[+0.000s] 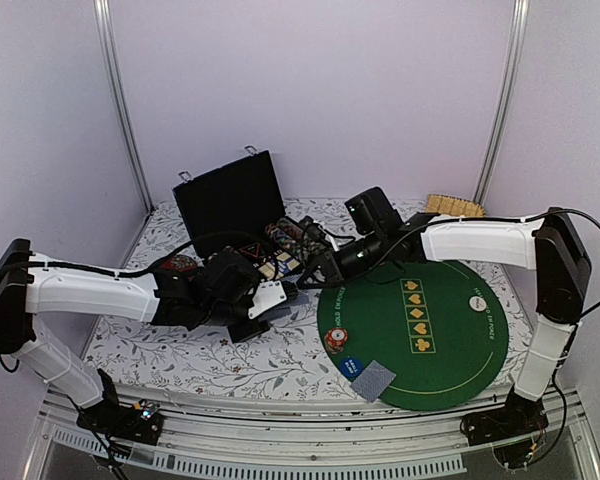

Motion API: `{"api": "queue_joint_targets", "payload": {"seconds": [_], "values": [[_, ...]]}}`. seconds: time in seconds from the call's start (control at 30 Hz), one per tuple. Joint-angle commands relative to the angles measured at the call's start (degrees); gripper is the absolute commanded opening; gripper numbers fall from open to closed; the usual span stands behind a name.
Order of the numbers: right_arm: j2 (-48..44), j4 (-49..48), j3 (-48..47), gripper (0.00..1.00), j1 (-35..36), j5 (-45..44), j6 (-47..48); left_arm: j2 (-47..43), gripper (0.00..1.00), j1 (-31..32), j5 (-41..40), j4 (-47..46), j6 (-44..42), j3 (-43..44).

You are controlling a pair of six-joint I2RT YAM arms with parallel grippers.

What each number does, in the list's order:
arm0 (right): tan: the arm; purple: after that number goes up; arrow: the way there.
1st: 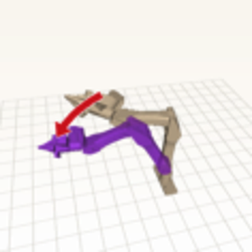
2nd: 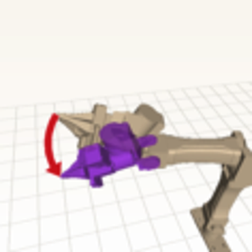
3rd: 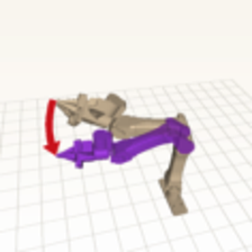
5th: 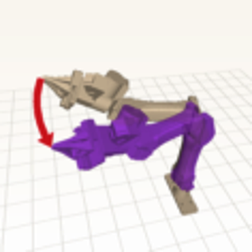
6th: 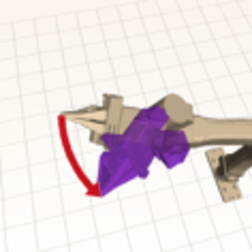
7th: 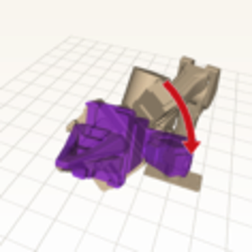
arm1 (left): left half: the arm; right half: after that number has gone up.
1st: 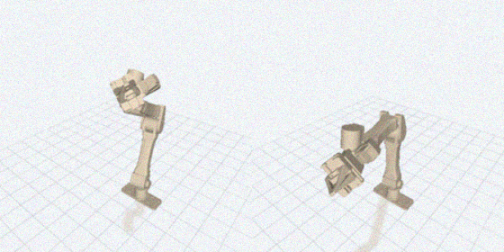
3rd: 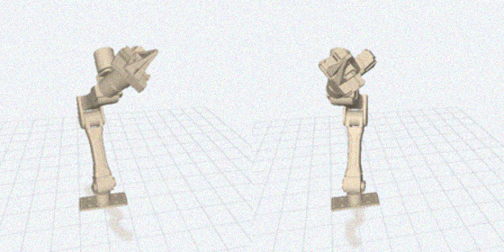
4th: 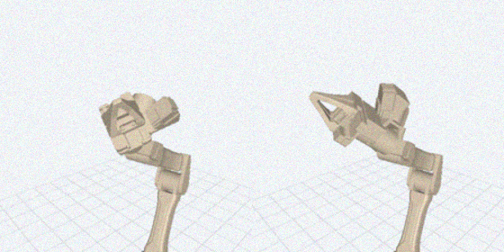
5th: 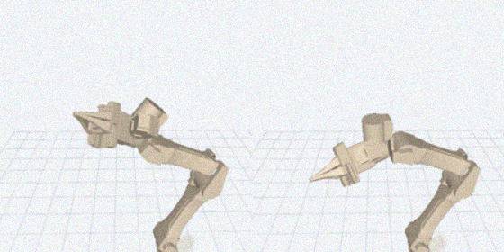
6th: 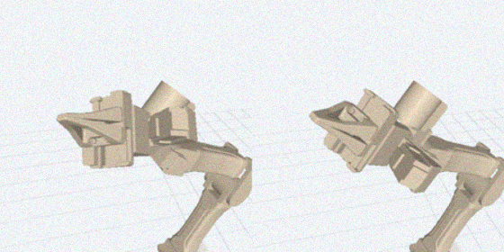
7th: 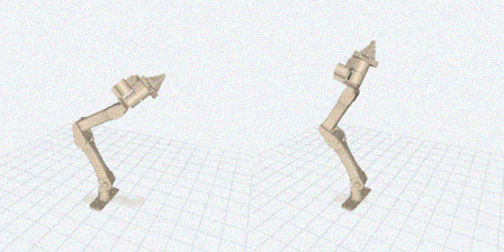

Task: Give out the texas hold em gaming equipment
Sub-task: Pick up the poker card from the face-down deck piles.

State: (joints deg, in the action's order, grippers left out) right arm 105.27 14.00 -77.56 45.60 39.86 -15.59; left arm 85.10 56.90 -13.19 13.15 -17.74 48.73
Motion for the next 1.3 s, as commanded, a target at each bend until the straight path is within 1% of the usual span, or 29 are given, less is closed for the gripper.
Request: {"api": "queue_joint_targets", "payload": {"seconds": [0.0,0.13,0.23,0.53,0.67,0.87,0.97,1.1,1.27], "values": [[0.8,-1.1,-0.06,0.03,0.09,3.21,0.16,-1.15,0.56,-0.19,0.05,-1.49,0.61,0.75],[1.94,-0.61,-0.74,0.03,0.78,4.07,0.76,-1.54,0.56,-0.21,0.17,-2.16,0.62,0.35],[1.35,0.16,-0.75,0.03,0.69,3.13,1.41,-1.78,0.56,-0.15,0.17,-2.26,0.62,-0.1],[-4.8,4.27,0.49,0.02,-1.72,0.69,4.8,-2.99,0.56,-0.22,0.02,-2.85,1.2,-1.07],[-8.01,3.71,2.6,0.02,-3.45,1.35,4.88,-3.24,0.56,-0.28,-0.3,-2.95,1.32,-1.34],[-10.31,4.78,2.76,0.02,-4.73,0.83,5.05,-3.4,0.56,-0.3,-0.69,-3.04,1.56,-1.44],[-12.26,4.66,3.82,0.02,-7.32,-1.31,3.72,-3.65,0.56,-0.3,-0.7,-3.01,1.92,-1.52],[-18.05,1.94,7.43,0.02,-13.46,-6.38,-0.46,-4.0,0.56,-0.3,-0.43,-2.99,2.56,-1.7],[-25.94,-6.7,16.93,0.02,-22.24,-13.15,-8.04,-3.89,0.56,-0.31,-0.6,-2.74,4.51,-1.36]]}}
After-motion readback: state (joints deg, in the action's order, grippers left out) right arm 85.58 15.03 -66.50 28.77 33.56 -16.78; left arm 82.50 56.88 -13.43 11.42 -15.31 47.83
